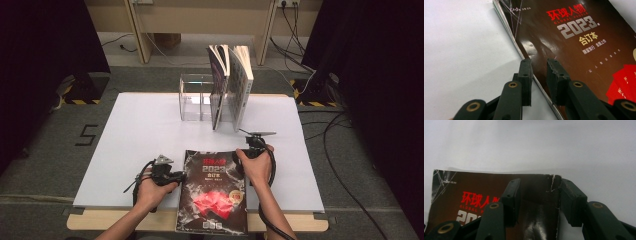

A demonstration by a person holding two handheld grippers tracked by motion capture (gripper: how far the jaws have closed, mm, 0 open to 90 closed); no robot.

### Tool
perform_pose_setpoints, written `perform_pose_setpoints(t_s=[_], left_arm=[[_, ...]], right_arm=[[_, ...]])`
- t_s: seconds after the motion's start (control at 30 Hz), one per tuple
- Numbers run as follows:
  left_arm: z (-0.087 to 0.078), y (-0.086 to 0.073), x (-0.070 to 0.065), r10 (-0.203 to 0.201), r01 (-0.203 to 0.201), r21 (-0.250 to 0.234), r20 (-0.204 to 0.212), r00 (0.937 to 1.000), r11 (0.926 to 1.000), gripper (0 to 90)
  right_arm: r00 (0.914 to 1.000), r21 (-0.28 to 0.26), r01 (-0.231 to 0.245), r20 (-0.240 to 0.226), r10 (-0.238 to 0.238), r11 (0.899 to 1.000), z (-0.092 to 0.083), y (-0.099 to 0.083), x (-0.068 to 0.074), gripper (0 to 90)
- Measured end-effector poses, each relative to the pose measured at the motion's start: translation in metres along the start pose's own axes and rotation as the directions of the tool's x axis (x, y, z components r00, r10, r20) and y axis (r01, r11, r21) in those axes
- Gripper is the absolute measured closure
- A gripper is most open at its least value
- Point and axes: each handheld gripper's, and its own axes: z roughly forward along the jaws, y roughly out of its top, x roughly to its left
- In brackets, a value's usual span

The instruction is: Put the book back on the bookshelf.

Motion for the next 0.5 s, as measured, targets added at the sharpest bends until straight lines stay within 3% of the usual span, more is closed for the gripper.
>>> perform_pose_setpoints(t_s=[0.1,0.37,0.5], left_arm=[[0.000,0.000,0.000,-0.002,0.002,0.000,-0.002,1.0000,1.0000,74.1],[0.000,0.000,0.000,-0.003,0.003,-0.003,-0.005,1.0000,1.0000,74.5],[0.000,-0.001,0.000,-0.005,0.005,-0.005,-0.004,1.0000,1.0000,74.6]], right_arm=[[0.9997,-0.003,-0.019,-0.014,0.019,1.000,-0.006,0.001,0.003,54.8],[0.9939,-0.039,-0.023,-0.108,0.019,0.999,-0.023,-0.001,0.007,55.1],[0.9938,-0.041,0.004,-0.110,-0.008,0.999,-0.025,-0.005,0.007,55.4]])
